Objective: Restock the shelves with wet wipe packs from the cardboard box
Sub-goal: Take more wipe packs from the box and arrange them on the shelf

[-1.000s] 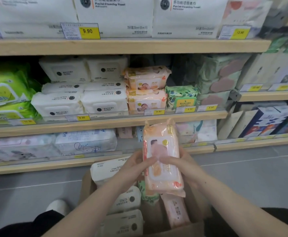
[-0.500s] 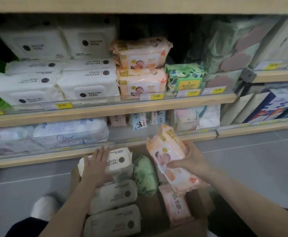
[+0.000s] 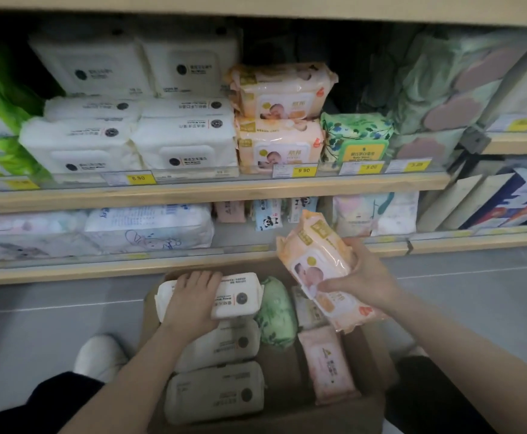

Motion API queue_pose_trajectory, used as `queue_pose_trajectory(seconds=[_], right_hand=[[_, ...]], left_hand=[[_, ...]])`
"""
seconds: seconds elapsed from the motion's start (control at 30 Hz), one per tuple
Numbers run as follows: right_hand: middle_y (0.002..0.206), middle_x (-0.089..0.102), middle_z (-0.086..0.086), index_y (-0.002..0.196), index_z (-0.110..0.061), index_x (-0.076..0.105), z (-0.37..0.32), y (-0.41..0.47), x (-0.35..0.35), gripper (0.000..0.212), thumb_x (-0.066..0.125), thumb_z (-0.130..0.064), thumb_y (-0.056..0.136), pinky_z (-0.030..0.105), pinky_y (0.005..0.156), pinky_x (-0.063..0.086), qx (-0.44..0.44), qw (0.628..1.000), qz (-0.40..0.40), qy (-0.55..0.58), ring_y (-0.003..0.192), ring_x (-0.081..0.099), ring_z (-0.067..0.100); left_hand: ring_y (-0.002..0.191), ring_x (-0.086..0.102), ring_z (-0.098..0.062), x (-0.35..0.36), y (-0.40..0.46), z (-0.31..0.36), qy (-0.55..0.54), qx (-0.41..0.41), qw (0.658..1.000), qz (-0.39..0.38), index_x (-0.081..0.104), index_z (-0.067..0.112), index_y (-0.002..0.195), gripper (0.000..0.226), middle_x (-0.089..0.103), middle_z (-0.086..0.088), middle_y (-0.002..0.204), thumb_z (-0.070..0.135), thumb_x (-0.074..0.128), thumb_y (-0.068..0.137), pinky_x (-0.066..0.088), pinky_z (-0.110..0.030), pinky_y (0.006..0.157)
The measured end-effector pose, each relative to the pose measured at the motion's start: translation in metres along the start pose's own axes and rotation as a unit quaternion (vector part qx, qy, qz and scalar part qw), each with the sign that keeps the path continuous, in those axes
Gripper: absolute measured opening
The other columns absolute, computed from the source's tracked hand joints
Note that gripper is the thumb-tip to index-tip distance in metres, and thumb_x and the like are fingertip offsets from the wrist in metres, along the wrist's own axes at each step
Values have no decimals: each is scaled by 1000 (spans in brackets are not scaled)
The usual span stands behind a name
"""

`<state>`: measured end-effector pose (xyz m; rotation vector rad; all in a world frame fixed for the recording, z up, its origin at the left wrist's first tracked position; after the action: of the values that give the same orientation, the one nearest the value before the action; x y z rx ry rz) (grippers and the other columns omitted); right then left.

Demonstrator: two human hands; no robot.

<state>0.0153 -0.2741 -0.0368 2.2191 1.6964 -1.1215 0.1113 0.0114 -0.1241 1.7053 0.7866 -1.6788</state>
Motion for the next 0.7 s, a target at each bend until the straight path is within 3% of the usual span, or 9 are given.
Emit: queue_pose_trajectory(seconds=[0.13, 0.27, 0.37, 0.47, 0.57, 0.7], right_hand=[[110, 53, -2, 123, -26, 48, -33, -6, -33, 92, 90, -37, 42, 44, 88, 49, -78, 991, 42, -103, 100, 55, 19], [121, 54, -1, 130, -23, 46, -82, -4, -60, 91, 90, -35, 51, 35, 85, 46, -143, 976, 62, -155, 105, 54, 18], [136, 49, 4, 140, -22, 39, -129, 9, -73, 93, 85, -37, 61, 34, 88, 44, -193, 947, 87, -240, 117, 50, 25], [138, 49, -2, 141, -36, 31, -174, 25, -82, 91, 79, -52, 65, 42, 94, 45, -265, 898, 126, -328, 119, 51, 27], [138, 47, -1, 140, -35, 34, -217, 49, -87, 79, 73, -51, 73, 41, 103, 31, -323, 854, 153, -377, 123, 45, 27], [149, 36, 2, 142, -38, 31, -259, 106, -92, 73, 68, -46, 80, 52, 113, 17, -357, 827, 139, -411, 136, 31, 27]], left_hand=[[113, 49, -23, -75, 2, -8, -3, -19, 1000, -10, 42, 22, 128, 89, 51, 2, 121, 69, 61, 56, 34, -39, 93], [118, 45, -26, -161, -5, -32, -38, -63, 997, 26, 39, 19, 135, 110, 50, -2, 127, 76, 31, 41, 31, -39, 95], [120, 45, -26, -195, -12, -50, -34, -73, 995, 56, 41, 18, 134, 110, 51, -4, 128, 73, 37, 38, 31, -39, 95], [119, 45, -25, -204, -10, -69, -20, -83, 995, 59, 40, 20, 133, 104, 51, -2, 128, 69, 48, 42, 31, -38, 95], [121, 44, -24, -205, 0, -83, -20, -92, 993, 66, 37, 22, 133, 98, 49, 1, 128, 63, 63, 48, 32, -39, 95], [120, 44, -22, -204, 16, -96, 0, -100, 992, 75, 36, 23, 135, 96, 49, 3, 129, 55, 73, 52, 32, -38, 95]])
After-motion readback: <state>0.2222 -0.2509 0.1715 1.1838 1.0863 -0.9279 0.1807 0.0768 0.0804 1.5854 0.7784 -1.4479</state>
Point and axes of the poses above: each hand's wrist, its own y-axis towards the middle knuckle, its own x-axis out of the palm, z = x × y, the point moved 6 cm from there along y, towards the middle knuckle
